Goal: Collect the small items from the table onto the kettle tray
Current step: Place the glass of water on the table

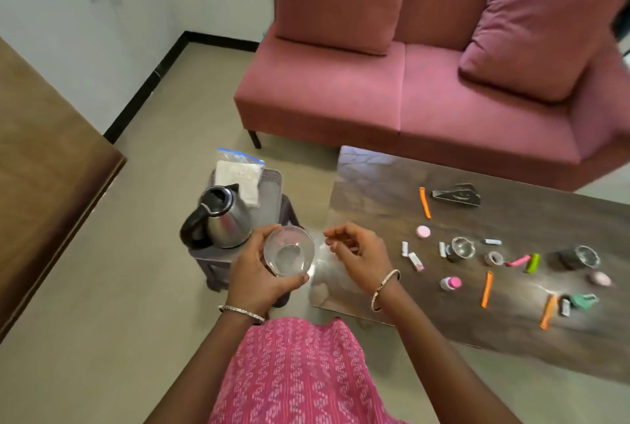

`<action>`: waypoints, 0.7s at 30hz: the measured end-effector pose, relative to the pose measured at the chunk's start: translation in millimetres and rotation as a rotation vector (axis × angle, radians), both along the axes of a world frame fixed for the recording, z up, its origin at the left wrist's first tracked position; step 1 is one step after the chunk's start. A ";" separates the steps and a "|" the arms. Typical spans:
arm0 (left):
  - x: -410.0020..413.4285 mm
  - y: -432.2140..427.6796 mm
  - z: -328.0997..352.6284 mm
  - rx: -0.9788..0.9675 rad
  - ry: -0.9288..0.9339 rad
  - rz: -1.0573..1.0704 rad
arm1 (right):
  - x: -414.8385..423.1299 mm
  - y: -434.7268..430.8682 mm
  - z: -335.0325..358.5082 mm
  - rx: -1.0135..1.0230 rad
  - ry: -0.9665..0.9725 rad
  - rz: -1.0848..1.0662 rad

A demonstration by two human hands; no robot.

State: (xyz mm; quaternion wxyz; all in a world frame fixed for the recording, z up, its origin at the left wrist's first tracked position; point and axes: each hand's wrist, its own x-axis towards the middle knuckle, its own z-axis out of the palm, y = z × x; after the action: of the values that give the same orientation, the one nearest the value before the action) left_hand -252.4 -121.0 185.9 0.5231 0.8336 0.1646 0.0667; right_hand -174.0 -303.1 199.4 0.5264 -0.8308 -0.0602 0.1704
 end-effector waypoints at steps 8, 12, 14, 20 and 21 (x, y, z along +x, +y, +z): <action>-23.9 -141.3 31.9 -0.064 -0.028 -0.275 | -69.4 -151.8 34.5 -0.021 0.092 0.189; -31.7 -203.6 44.0 -0.111 -0.048 -0.445 | -104.1 -212.5 38.9 0.064 0.037 0.136; -32.3 -232.6 50.8 -0.107 -0.060 -0.527 | -119.2 -237.6 38.7 0.079 -0.033 0.050; -21.0 -307.8 65.0 -0.130 -0.065 -0.784 | -146.7 -300.5 40.5 0.081 -0.166 -0.268; -18.1 -319.8 66.4 -0.136 -0.059 -0.825 | -149.5 -310.5 41.7 0.068 -0.181 -0.312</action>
State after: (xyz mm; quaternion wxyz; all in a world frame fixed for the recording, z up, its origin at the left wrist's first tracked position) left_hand -270.5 -440.8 252.3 0.5643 0.7910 -0.1939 -0.1354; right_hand -323.4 -613.6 241.1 0.5667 -0.8237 0.0163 0.0092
